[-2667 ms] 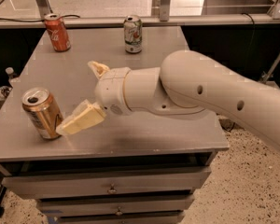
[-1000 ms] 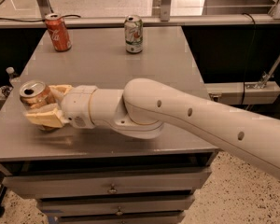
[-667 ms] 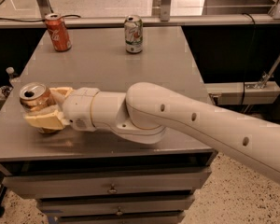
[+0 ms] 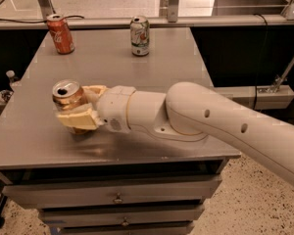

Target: Move orange can near 7up can

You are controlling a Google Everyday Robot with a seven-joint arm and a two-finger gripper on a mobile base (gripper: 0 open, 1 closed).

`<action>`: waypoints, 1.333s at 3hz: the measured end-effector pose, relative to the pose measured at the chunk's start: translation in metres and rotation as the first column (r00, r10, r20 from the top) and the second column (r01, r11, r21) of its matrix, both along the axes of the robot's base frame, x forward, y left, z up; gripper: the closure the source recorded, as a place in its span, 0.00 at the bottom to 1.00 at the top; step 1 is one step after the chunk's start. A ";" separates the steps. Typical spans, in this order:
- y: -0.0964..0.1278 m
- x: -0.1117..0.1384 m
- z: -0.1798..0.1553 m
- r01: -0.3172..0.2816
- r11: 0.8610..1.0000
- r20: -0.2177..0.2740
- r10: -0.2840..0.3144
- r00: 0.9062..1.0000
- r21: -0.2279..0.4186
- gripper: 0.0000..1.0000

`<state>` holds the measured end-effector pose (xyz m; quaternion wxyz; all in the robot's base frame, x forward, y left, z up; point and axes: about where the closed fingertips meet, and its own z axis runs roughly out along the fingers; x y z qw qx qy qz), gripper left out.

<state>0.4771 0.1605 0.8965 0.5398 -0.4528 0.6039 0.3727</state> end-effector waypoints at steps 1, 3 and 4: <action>-0.065 0.013 0.009 0.074 0.996 0.000 -0.074 0.997 -0.055 1.00; -0.086 0.028 0.008 0.116 0.992 0.019 -0.115 0.993 -0.057 1.00; -0.117 0.054 0.014 0.166 0.984 0.046 -0.163 0.986 -0.071 1.00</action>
Offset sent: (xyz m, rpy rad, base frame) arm 0.0112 -0.0556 0.0100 -0.0444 -0.0012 -0.0659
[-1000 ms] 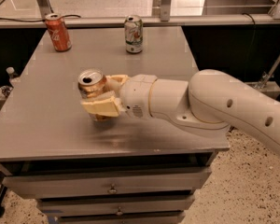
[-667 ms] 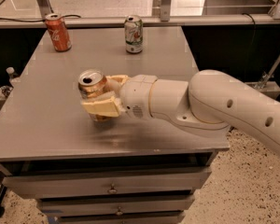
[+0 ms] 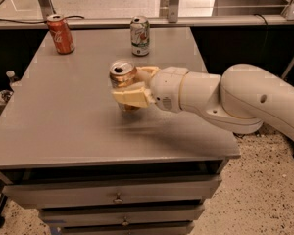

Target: Move orange can near 7up can

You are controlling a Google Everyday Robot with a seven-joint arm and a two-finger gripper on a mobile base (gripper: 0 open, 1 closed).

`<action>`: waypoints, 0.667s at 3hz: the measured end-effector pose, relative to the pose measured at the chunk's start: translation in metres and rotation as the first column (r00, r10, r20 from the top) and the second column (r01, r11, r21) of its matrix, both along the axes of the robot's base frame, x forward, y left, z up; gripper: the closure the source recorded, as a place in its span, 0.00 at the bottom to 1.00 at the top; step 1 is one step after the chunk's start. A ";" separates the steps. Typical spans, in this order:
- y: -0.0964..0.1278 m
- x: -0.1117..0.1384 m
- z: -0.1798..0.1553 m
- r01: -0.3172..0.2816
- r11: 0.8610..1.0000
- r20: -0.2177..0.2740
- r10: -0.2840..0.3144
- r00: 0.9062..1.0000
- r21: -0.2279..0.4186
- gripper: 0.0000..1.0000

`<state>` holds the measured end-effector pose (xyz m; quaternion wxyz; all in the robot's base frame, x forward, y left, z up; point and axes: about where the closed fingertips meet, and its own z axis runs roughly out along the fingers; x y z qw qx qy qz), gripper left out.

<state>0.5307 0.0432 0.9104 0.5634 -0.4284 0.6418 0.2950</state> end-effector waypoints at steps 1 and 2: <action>-0.044 0.040 0.007 0.066 0.998 0.030 -0.066 0.997 -0.003 1.00; -0.076 0.085 0.014 0.114 0.993 0.061 -0.114 0.992 0.008 1.00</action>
Offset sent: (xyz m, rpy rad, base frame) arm 0.1438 -0.1217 0.0240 0.0199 -0.1020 -0.1818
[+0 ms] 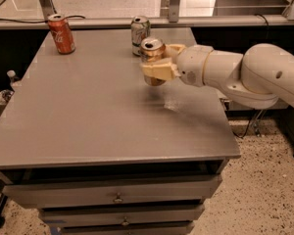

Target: Move orange can near 7up can

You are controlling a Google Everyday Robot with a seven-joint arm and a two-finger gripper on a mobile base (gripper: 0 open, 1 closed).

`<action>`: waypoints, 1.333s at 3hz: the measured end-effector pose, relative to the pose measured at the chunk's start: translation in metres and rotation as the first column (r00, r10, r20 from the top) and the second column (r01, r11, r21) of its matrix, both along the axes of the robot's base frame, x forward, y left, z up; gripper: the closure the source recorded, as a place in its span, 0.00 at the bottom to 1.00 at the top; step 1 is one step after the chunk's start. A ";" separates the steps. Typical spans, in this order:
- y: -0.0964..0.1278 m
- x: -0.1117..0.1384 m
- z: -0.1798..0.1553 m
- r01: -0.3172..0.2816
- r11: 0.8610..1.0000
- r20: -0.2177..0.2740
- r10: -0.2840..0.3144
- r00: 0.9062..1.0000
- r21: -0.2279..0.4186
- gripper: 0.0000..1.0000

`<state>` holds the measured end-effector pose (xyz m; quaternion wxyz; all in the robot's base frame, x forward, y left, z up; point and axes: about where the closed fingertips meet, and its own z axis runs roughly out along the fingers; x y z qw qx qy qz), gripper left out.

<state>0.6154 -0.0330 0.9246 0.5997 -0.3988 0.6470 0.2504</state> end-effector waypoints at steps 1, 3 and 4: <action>-0.025 0.046 0.004 0.043 0.999 0.019 -0.043 0.999 0.008 1.00; -0.056 0.125 -0.002 0.114 0.993 -0.003 -0.114 0.993 0.016 1.00; -0.059 0.151 -0.011 0.131 0.991 -0.020 -0.130 0.991 0.039 1.00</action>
Offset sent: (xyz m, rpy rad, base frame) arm 0.1483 -0.0767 0.0061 -0.0143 -0.0032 -0.1545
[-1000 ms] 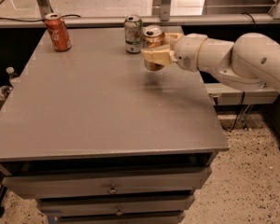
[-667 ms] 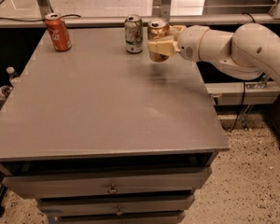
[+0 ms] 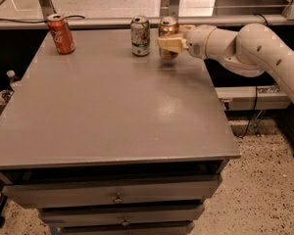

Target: Move orange can near 7up can

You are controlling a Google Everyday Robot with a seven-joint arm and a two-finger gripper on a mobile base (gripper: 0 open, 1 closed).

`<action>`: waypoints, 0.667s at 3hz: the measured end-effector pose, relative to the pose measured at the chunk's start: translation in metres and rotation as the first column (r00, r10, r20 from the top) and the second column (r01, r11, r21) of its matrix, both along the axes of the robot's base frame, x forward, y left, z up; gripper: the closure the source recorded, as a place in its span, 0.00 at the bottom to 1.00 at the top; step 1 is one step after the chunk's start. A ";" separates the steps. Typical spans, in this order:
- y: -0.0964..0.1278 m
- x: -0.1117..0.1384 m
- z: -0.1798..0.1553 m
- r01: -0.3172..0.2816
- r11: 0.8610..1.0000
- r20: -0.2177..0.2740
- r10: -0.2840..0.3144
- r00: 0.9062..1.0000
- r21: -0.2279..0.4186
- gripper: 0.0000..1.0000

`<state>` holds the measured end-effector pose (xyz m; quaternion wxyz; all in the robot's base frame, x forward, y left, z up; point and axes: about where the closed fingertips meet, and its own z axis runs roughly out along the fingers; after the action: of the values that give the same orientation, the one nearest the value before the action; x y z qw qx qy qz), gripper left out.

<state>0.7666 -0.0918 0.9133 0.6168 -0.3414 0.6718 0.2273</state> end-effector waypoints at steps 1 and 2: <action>0.008 0.016 -0.006 -0.006 1.000 -0.004 0.006 1.000 0.030 1.00; 0.019 0.025 -0.011 -0.022 0.998 -0.024 0.023 0.999 0.054 0.83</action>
Offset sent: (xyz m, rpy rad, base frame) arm 0.0366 0.0260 -0.0165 0.0830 0.0511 0.0339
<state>0.7920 -0.0727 0.9024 0.6149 -0.3293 0.6691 0.2563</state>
